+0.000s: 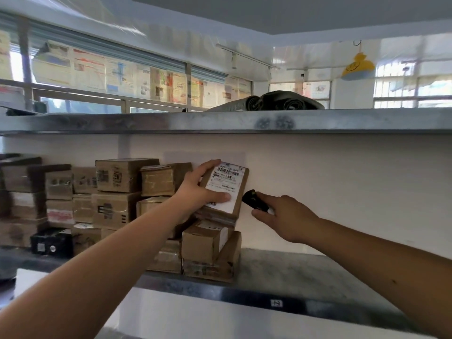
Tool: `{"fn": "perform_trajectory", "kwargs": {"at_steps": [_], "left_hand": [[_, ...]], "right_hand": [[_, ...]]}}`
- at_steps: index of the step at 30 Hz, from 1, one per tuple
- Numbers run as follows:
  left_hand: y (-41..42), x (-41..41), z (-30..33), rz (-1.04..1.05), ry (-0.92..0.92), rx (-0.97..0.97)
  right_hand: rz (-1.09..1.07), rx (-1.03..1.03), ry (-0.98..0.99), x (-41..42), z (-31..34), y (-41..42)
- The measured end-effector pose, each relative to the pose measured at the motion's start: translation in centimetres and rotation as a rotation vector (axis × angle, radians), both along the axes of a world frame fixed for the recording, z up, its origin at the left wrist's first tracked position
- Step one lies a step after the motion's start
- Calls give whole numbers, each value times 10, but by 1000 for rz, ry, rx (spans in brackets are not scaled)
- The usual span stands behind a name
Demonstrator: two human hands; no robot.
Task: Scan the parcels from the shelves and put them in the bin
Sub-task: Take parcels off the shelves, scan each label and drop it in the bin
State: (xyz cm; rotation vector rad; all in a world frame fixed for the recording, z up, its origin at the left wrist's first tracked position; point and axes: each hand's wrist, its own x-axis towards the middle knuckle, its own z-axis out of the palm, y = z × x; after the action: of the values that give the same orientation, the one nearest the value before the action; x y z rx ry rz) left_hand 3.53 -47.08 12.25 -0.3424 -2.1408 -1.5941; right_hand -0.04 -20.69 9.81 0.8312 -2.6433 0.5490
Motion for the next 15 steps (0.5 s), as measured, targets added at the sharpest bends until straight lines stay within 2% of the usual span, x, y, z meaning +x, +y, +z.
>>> {"fn": "perform_trajectory", "kwargs": {"at_steps": [12, 15], "left_hand": [[-5, 65, -23, -161, -38, 147], [-7, 77, -32, -148, -36, 54]], "right_hand": [[-86, -60, -43, 95, -8, -6], [-139, -20, -39, 119, -14, -5]]}}
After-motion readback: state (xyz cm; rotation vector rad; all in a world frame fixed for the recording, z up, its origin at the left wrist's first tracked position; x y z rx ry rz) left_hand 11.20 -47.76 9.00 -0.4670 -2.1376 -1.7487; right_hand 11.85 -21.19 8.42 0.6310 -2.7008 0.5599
